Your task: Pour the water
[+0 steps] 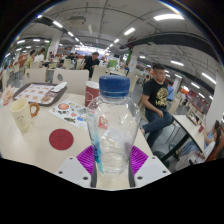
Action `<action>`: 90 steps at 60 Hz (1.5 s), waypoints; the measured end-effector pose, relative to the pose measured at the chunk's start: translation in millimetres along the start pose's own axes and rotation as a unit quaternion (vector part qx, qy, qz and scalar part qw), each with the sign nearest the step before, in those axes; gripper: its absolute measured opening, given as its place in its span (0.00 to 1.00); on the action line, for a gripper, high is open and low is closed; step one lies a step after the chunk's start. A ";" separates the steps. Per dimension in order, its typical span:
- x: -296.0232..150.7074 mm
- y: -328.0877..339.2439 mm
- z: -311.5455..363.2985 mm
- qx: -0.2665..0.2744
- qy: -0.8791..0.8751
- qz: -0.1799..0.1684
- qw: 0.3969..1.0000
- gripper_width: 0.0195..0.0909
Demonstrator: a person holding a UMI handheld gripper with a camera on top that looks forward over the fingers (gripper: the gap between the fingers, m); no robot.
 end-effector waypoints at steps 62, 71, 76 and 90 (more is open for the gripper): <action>-178.4 -18.3 173.2 0.182 0.633 0.023 0.752 0.32; -192.7 6.3 162.0 0.095 0.402 -0.028 0.910 0.32; -193.6 12.4 158.0 0.044 0.271 -0.058 0.960 0.32; -143.9 -20.0 145.4 -0.084 0.011 -0.062 0.995 0.32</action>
Point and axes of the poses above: the point between the fingertips, and its own axes, seen from behind it with the camera up: z to the left, x down, y backward, against the way the camera looks, the point moved 9 cm from there along y, backward, against the way the camera looks, and after that the axes turned 8 degrees about -x, right-handed, at the moved point
